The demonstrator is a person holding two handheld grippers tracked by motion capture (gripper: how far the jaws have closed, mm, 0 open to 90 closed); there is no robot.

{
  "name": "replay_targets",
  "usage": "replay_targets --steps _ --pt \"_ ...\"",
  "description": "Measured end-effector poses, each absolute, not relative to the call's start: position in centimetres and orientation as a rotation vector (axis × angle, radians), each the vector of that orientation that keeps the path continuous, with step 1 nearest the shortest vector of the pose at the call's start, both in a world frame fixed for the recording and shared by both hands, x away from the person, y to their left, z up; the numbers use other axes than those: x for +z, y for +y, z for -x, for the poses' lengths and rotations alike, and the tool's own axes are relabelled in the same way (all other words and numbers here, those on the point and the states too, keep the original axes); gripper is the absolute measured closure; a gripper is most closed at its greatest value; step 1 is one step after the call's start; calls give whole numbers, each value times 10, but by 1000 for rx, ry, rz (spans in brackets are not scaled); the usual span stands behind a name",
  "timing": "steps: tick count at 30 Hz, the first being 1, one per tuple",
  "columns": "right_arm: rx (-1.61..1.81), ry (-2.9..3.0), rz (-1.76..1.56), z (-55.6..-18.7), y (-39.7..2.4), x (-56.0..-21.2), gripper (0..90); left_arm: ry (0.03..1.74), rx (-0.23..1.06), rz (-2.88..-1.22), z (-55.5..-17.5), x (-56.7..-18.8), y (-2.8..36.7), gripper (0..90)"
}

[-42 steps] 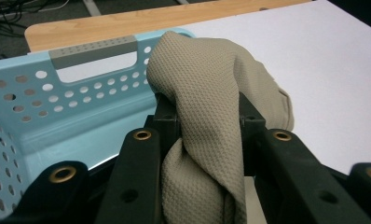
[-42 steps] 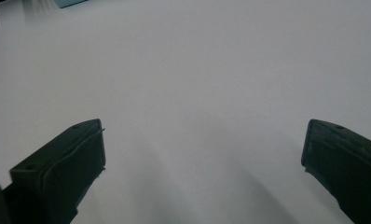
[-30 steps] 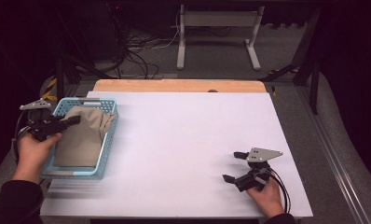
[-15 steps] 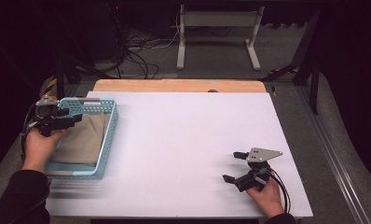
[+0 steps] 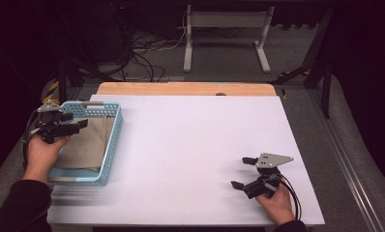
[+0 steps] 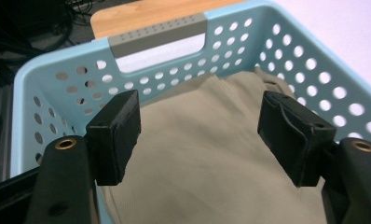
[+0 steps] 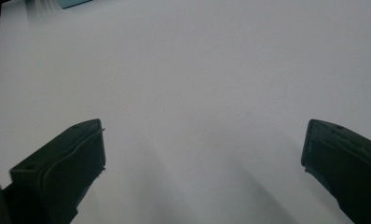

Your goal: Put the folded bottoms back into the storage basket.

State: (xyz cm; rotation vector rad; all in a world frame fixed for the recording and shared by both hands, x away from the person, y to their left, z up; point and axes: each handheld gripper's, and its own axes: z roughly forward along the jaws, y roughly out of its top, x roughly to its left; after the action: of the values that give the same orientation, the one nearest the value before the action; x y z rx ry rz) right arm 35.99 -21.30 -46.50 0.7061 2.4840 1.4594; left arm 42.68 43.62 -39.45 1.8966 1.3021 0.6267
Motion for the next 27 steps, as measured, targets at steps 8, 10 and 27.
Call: replay_targets --steps 8,10,27 --pt "1454 2485 -707 -360 -213 -465 2 1271 643 -1885 -416 -380 427 290" --pt "1455 2486 -705 -360 -213 -465 2 1265 644 -1877 -411 -376 426 285" --pt "1470 2492 -706 -361 -213 -465 3 1233 615 -1820 -382 -355 418 273"
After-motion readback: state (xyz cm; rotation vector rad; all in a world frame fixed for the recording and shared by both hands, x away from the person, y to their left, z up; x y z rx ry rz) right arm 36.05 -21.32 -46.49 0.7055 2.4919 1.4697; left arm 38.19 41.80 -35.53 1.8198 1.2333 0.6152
